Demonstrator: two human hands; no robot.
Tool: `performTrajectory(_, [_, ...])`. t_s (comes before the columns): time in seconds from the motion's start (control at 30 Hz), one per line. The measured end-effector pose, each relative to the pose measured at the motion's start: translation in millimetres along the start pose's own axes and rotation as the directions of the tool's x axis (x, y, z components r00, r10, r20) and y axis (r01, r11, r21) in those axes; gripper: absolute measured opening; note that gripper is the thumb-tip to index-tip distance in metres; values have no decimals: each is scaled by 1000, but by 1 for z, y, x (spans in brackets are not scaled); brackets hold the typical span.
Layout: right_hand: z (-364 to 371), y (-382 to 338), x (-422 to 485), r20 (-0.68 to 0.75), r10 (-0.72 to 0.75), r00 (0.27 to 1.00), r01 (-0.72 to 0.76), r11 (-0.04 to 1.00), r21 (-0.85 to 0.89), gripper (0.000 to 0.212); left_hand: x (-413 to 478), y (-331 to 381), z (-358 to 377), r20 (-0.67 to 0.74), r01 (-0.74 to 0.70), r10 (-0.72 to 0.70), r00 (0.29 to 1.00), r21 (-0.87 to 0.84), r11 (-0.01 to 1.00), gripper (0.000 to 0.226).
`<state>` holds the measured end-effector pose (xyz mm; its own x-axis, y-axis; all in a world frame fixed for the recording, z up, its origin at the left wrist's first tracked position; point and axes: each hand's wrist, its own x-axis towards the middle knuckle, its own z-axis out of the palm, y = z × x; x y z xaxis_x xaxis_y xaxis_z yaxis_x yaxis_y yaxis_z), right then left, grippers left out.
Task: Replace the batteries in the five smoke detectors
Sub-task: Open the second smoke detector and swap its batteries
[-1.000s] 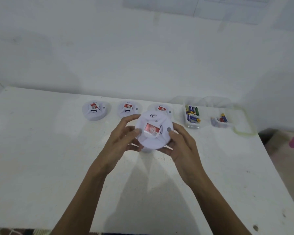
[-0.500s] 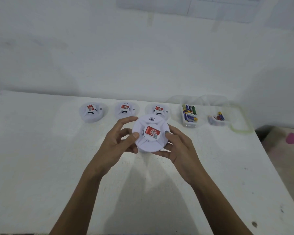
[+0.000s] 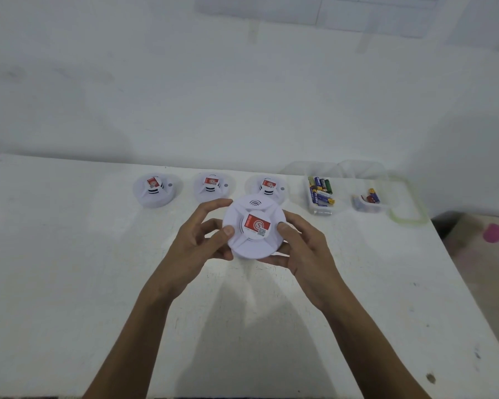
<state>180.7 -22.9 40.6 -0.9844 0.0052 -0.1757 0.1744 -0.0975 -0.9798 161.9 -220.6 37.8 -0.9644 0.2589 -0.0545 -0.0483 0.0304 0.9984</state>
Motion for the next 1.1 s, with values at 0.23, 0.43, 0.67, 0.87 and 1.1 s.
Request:
performTrajectory(0.23, [0,3,0,-10,5,1000,-5,1000,-18,36,-2,-2,-1,13,-7,7,1000,-15,1000,45])
performTrajectory(0.43, [0,3,0,6,7,1000,-7,1000,-5,36,-2,0,-2,14,-17,17,1000,-4,1000,46])
performTrajectory(0.67, [0,3,1,5,18,1000,-18,1000,0,40,-2,-1,-2,17,-18,18,1000,-14,1000,44])
performTrajectory(0.87, [-1,4,1,9,21,1000,-21,1000,4,47,-1,-2,-2,21,-16,16,1000,-15,1000,44])
performTrajectory(1.1, [1,5,2,8,20,1000,-20,1000,-3,39,-1,-3,-4,23,-11,11,1000,-31,999,43])
